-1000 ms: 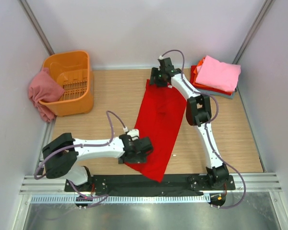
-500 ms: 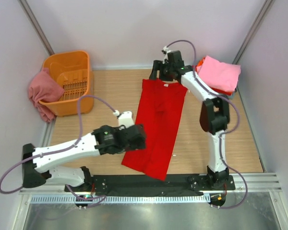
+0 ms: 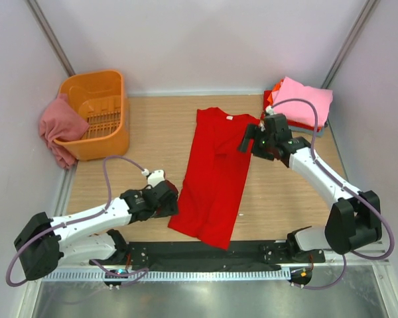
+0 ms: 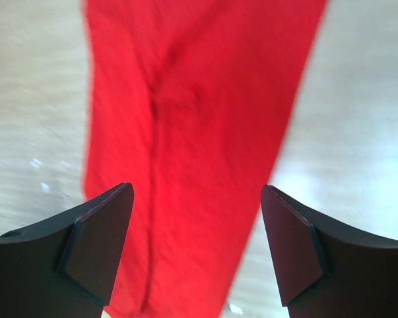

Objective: Fold and stack the t-shirts
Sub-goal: Fold the tshirt

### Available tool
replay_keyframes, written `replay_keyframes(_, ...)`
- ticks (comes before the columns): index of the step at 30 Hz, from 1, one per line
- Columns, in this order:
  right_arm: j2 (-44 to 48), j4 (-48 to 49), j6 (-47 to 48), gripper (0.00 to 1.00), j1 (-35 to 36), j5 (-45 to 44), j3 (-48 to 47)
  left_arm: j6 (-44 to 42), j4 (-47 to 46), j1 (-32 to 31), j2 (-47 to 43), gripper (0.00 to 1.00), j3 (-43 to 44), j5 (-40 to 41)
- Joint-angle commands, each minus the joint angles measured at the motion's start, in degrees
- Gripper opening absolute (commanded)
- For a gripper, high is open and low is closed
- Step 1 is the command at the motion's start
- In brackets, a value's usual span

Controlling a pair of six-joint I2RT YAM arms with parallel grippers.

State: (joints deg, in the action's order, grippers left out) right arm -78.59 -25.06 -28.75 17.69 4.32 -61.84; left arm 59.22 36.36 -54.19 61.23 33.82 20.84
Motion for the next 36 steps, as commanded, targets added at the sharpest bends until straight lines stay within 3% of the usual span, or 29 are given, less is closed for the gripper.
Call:
replay_keyframes(1, 6.33, -0.60, -2.18, 0.84, 0.32, -0.98, 2.94, -0.43, -11.29, 0.32, 0.73, 0.68, -1.65, -5.01)
replay_keyframes(7, 9.33, -2.10, -2.10, 0.84, 0.32, -1.77, 5.86, 4.14, -12.46, 0.23, 2.66, 0.47, -6.22, -7.74)
replay_keyframes(12, 8.37, -2.63, -1.31, 0.84, 0.32, -2.12, 5.60, 7.83, -10.87, 0.23, 0.39, 0.24, -9.74, -9.76)
replay_keyframes(13, 8.19, -2.54, -1.22, 0.84, 0.41, -2.29, 5.51, 8.54, -10.61, 0.23, -0.58, 0.17, -10.35, -10.20)
replay_keyframes(14, 7.84, -2.45, -1.04, 0.84, 0.33, -2.47, 5.42, 10.28, -9.91, 0.14, -1.54, 0.00, -11.23, -10.81)
replay_keyframes(22, 2.14, -4.64, -0.25, 0.84, 0.32, -8.53, 1.47, 24.97, 14.96, -4.07, -11.47, 0.00, -6.31, -7.74)
replay_keyframes(23, 1.08, -4.56, -0.08, 0.84, 0.32, -8.36, 1.12, 25.50, 15.06, -4.60, -12.18, 0.02, -6.57, -8.61)
replay_keyframes(24, 0.20, -4.56, 0.36, 0.84, 0.32, -8.10, 0.15, 26.03, 14.80, -4.60, -12.71, 0.11, -7.01, -9.23)
replay_keyframes(25, -1.99, -4.21, 0.54, 0.84, 0.32, -6.62, -0.55, 26.12, 14.45, -4.60, -13.24, 0.43, -7.89, -9.85)
replay_keyframes(26, -2.97, -3.95, 0.71, 0.84, 0.32, -5.82, -1.17, 26.12, 14.09, -4.60, -13.68, 0.59, -8.24, -10.46)
replay_keyframes(28, -5.34, -4.03, 1.59, 0.83, 0.67, -5.02, -4.24, 25.34, 14.35, -4.60, -13.60, 0.77, -7.64, -12.31)
replay_keyframes(30, -9.29, -4.47, 2.38, 0.81, 1.64, -5.02, -8.79, 22.88, 17.93, -4.60, -13.42, 0.79, -4.84, -12.06)
replay_keyframes(33, -16.49, -6.93, 4.66, 0.79, 3.22, -5.28, -17.93, 14.72, 24.62, -4.60, -12.55, 0.80, 8.66, -5.48)
replay_keyframes(36, -25.80, -11.75, 6.95, 0.73, 5.94, -7.04, -29.53, 3.04, 28.67, -4.52, -9.39, 0.88, 18.60, 5.48)
